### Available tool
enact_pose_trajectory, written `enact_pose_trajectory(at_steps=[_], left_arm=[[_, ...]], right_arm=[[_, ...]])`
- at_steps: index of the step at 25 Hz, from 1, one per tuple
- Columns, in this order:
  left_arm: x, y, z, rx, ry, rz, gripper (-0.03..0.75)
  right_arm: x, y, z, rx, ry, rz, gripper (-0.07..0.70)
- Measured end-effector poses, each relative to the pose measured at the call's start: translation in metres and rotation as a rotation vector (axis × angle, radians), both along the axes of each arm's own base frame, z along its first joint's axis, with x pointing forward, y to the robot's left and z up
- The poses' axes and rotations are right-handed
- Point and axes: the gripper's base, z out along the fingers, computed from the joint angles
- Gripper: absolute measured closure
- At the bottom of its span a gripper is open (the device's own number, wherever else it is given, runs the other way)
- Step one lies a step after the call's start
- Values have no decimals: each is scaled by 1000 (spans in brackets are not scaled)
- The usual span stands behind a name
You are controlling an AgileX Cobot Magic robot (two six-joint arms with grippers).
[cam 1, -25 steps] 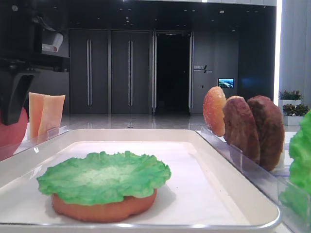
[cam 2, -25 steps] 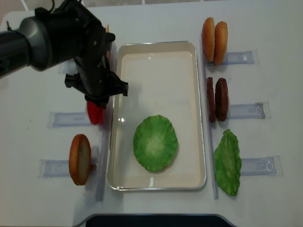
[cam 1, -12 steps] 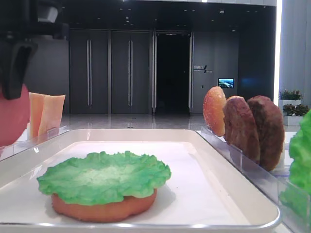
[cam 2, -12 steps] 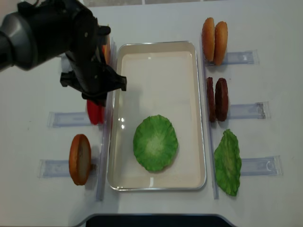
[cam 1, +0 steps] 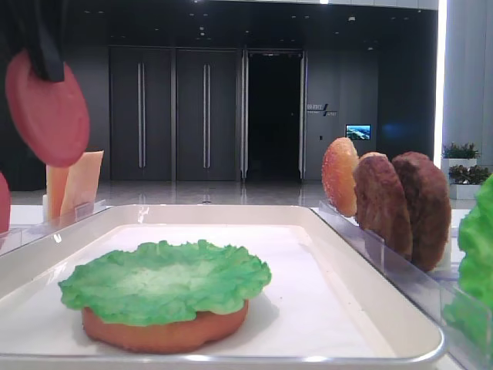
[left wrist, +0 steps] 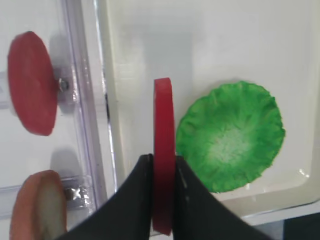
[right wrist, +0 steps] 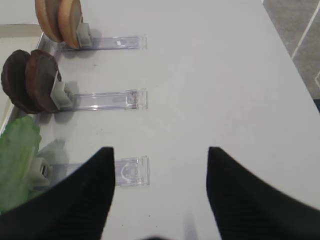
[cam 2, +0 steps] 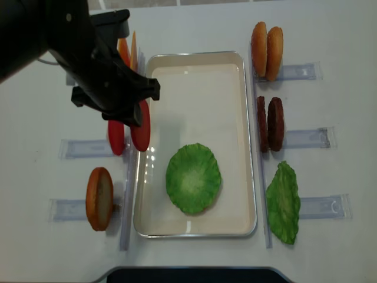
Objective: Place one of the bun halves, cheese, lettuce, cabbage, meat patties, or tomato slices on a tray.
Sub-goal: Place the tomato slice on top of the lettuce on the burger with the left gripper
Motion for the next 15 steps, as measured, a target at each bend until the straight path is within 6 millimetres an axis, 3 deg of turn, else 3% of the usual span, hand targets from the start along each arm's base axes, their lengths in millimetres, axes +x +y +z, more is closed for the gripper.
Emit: enact_pose_trajectory(at_steps=[5,15], left_arm=[[-13,0,8,-81,6,-25,656],[-52,5,-17,-251,25,-62,657]], right_arm=[[0,0,0,0,0,0,214],[0,0,0,0,0,0,214]])
